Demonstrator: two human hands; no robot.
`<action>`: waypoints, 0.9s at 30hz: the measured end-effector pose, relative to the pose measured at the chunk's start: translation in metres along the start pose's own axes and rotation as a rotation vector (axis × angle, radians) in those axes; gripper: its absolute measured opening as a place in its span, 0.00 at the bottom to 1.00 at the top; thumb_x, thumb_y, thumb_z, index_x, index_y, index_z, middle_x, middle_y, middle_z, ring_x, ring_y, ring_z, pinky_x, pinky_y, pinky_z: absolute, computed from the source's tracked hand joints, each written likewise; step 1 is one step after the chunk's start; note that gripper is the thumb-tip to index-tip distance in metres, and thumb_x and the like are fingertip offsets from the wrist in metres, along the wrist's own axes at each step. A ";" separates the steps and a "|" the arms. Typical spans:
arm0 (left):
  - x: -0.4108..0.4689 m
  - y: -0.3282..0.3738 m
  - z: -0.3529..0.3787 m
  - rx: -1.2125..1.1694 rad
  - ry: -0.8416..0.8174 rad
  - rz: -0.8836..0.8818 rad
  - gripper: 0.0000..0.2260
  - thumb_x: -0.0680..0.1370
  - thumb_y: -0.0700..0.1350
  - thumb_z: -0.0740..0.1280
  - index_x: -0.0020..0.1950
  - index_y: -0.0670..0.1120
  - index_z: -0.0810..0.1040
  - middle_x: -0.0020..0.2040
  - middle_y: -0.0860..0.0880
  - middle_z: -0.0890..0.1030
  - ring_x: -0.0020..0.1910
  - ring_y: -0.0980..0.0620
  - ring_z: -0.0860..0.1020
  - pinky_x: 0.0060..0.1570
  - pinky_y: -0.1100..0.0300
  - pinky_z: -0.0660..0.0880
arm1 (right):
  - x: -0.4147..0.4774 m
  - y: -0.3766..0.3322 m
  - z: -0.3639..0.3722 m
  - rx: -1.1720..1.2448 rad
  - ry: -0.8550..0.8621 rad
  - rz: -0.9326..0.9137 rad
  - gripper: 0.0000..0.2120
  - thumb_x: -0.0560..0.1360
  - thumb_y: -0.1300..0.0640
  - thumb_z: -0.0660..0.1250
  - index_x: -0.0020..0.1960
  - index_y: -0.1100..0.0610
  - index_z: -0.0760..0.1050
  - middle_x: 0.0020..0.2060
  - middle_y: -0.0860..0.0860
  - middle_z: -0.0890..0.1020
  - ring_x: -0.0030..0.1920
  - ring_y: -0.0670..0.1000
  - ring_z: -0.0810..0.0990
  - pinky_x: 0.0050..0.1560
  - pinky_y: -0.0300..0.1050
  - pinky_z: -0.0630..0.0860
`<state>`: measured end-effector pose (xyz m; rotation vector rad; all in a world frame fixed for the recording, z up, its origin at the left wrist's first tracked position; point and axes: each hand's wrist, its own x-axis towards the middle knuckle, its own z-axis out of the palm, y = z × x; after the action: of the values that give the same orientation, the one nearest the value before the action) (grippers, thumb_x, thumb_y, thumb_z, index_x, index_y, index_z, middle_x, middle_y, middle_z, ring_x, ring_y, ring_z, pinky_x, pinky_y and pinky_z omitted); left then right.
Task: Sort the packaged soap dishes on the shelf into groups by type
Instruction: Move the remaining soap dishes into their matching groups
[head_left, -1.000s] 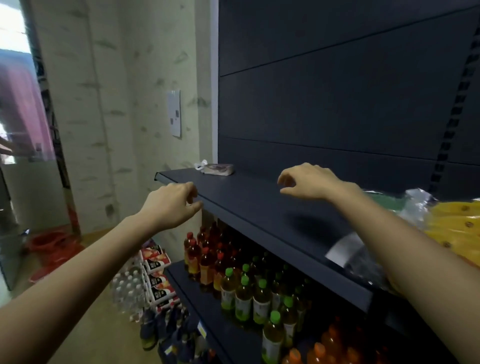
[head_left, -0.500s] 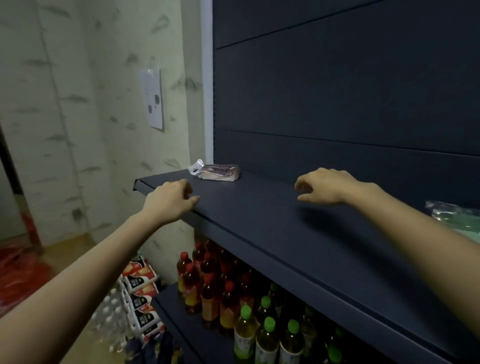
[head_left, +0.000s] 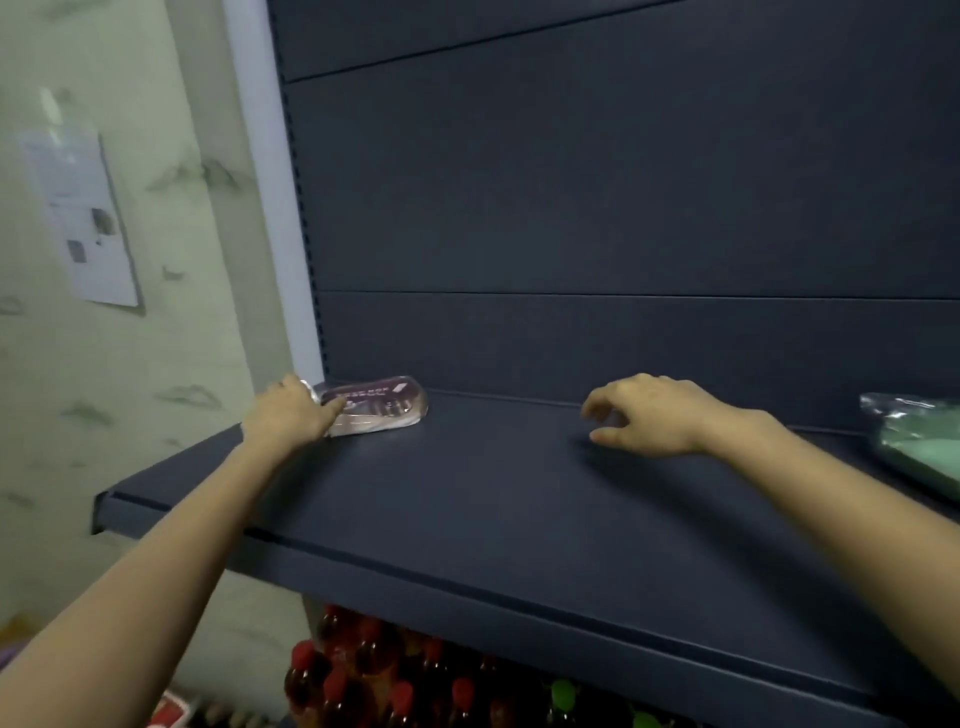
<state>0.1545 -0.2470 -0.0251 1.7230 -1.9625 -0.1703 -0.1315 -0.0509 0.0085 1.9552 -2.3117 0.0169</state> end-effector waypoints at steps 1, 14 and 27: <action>0.009 -0.002 0.003 -0.041 -0.036 -0.017 0.27 0.75 0.57 0.63 0.58 0.33 0.73 0.61 0.33 0.75 0.60 0.35 0.74 0.58 0.47 0.72 | 0.000 -0.002 0.001 -0.003 -0.005 0.016 0.17 0.77 0.45 0.60 0.65 0.46 0.70 0.63 0.44 0.75 0.63 0.51 0.74 0.58 0.48 0.71; 0.060 0.002 0.039 -0.377 -0.294 -0.179 0.27 0.59 0.55 0.77 0.44 0.34 0.78 0.51 0.31 0.79 0.44 0.39 0.80 0.48 0.52 0.75 | -0.029 0.002 0.009 -0.003 -0.024 0.214 0.16 0.77 0.46 0.60 0.63 0.47 0.72 0.62 0.45 0.76 0.62 0.51 0.75 0.55 0.45 0.69; -0.031 0.151 0.060 -0.550 -0.423 0.255 0.05 0.71 0.38 0.69 0.37 0.36 0.76 0.38 0.43 0.76 0.36 0.48 0.73 0.33 0.59 0.67 | -0.092 0.080 -0.022 -0.040 0.081 0.369 0.13 0.76 0.47 0.61 0.60 0.44 0.75 0.60 0.46 0.78 0.62 0.54 0.76 0.57 0.47 0.71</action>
<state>-0.0054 -0.2040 -0.0215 1.1314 -2.1310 -0.9496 -0.1933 0.0550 0.0272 1.4559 -2.5579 0.0797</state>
